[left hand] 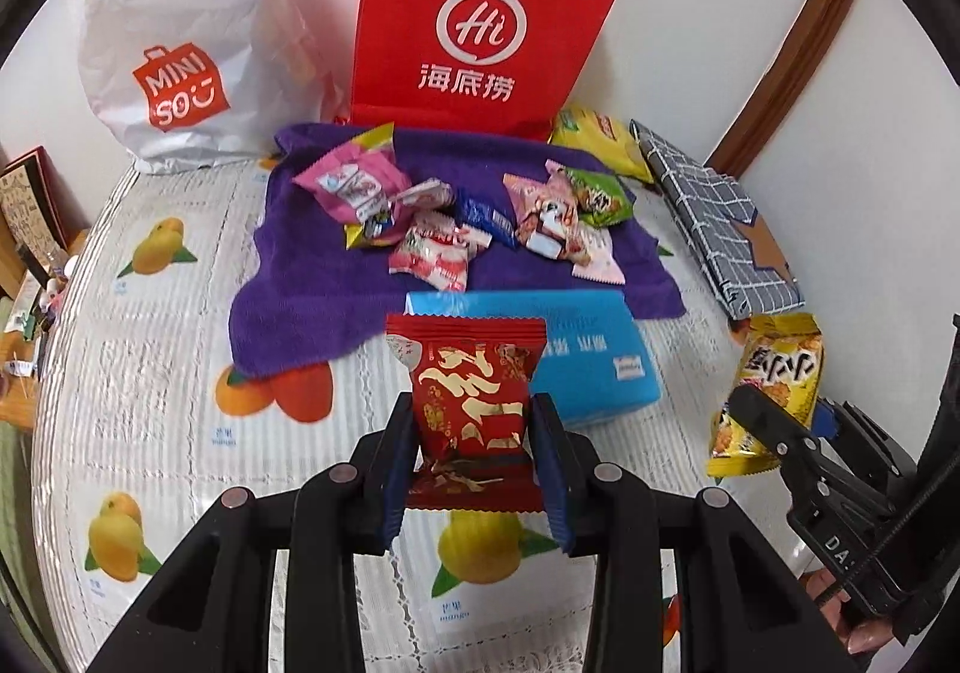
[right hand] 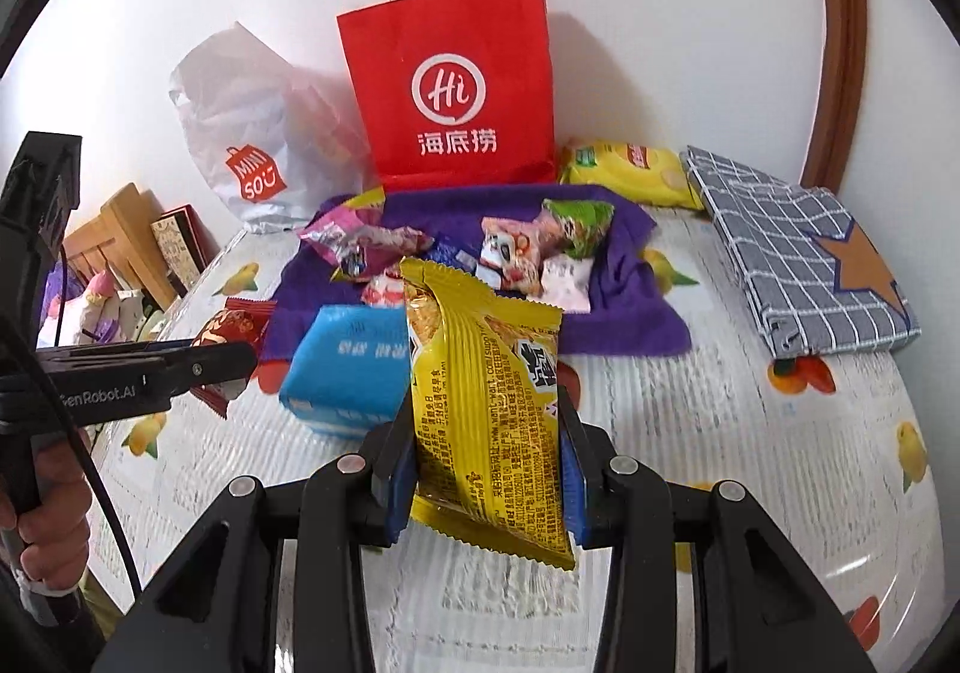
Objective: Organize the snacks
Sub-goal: 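Carry the yellow packet and red packet over the purple towel with both tools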
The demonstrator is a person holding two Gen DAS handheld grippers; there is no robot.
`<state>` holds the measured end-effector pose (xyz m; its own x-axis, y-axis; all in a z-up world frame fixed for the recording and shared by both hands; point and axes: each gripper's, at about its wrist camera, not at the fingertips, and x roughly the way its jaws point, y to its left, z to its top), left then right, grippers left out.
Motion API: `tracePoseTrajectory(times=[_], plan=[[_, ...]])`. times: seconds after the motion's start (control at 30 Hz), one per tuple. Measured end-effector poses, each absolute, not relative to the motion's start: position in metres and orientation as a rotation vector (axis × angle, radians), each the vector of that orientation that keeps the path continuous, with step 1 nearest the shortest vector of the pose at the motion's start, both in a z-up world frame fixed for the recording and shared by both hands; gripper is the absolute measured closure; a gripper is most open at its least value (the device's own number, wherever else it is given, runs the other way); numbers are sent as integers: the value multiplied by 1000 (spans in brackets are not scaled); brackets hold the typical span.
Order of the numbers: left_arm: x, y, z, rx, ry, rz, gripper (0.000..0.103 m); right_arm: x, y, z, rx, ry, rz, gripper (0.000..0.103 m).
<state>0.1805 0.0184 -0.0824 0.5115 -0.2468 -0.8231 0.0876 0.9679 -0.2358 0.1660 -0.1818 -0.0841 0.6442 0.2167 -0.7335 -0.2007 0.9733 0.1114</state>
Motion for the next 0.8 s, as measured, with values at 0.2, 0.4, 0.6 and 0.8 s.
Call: tracePoseTrajectory(times=[0.2, 0.4, 0.6, 0.8], plan=[[195, 24, -70, -179, 988, -201, 68, 188, -176, -73, 13, 813, 227, 64], [214, 30, -61, -178, 970, -194, 68, 214, -172, -64, 42, 799, 224, 64], [240, 37, -49, -187, 941, -180, 68, 247, -167, -55, 33, 796, 219, 64], [272, 43, -39, -191, 916, -159, 68, 283, -166, -48, 38, 792, 213, 64]])
